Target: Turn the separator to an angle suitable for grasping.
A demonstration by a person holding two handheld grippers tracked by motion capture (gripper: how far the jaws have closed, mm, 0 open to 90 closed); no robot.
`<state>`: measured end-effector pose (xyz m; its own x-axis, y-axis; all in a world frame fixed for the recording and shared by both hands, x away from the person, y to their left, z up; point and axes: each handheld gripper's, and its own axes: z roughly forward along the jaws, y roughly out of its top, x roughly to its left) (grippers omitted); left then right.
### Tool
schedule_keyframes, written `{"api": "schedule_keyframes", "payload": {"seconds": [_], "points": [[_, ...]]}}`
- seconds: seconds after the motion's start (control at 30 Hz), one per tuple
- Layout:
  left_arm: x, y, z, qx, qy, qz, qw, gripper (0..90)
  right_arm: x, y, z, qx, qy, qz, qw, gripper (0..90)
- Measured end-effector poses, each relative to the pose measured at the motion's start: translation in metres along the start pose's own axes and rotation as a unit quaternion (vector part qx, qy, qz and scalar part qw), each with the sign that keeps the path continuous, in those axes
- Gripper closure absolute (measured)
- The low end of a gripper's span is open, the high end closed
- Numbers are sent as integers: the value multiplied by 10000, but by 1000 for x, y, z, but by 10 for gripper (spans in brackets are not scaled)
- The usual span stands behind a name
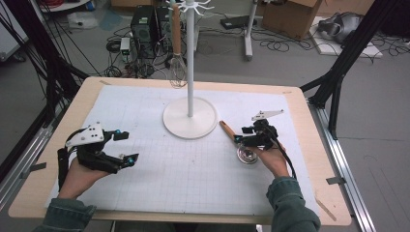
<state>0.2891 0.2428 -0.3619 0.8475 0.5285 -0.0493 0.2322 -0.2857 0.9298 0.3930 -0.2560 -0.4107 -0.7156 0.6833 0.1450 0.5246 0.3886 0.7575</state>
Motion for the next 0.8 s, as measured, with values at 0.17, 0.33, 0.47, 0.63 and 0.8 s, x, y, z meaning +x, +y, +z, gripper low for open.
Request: {"api": "schedule_keyframes", "payload": {"seconds": [0.17,0.33,0.47,0.63,0.8], "points": [[-1,0,2,14,-28,7,10000,141,5,-10,-9,-266,-143,-7,9995,410],[-2,1,3,23,-30,19,10000,141,8,-12,0,10,-275,-177,9995,429],[-1,1,4,22,-20,19,10000,141,6,-9,13,369,-428,-237,9981,440],[1,0,3,39,-5,-5,10000,141,3,-4,26,643,-447,-199,9967,504],[2,0,1,5,16,-7,10000,141,5,-2,34,874,-542,-215,9945,570]]}}
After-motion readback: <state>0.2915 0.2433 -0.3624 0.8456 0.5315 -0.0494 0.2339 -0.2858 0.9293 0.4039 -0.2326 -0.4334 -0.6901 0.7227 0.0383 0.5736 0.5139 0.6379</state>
